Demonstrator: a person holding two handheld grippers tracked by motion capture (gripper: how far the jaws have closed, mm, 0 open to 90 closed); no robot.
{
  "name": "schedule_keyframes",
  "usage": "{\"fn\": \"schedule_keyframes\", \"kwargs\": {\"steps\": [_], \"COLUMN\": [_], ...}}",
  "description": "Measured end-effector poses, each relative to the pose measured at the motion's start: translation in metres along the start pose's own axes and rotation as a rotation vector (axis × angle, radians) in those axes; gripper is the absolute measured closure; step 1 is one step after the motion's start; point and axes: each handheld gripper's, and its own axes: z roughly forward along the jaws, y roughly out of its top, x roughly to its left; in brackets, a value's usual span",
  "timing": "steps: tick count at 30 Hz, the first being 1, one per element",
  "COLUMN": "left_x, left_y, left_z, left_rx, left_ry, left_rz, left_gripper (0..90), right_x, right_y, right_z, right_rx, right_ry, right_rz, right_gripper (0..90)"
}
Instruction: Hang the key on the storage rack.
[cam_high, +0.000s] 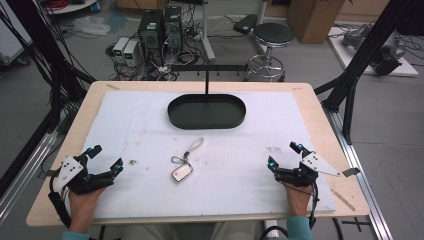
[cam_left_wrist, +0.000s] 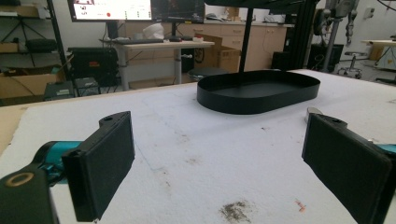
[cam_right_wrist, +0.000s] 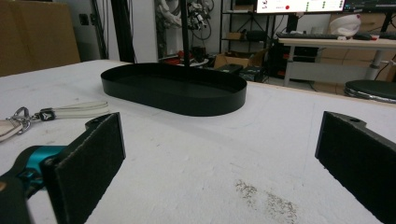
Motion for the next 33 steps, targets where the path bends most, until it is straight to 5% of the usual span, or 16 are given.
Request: {"fn": "schedule_keyframes", "kwargs": {"steps": [15,20,23,29,33], "left_x": [0.000,0.001,0.003,0.001,-0.003], "left_y": [0.001,0.001,0.003,0.029,0.049], "left_z": [0.002,0.002,0.003,0.008,0.016], "left_rx": [0.018,0.015,0.024,0.081,0.140], "left_ry": [0.019,0.001,-0.022,-0.051,-0.079], "left_rz": [-0.011,-0.009,-0.042,-0.037,0.009], "left_gripper": [9.8,9.8,8.8,8.8,8.8], "right_x": [0.001,0.002,0.001,0.002,0.002], "right_y": [0.000,0.000,0.000,0.000,0.000], "right_z": [0.000,0.001,0.001,0.001,0.001], "right_rx": [0.005,0.006,0.006,0.006,0.007], "right_ry": [-0.002,-0.006,-0.006,-0.009,-0.009], "right_rz": [-0.009,-0.008,-0.007,-0.009,-0.009], "right_gripper": [0.8,0.8,0.9,0.8,0.8]}}
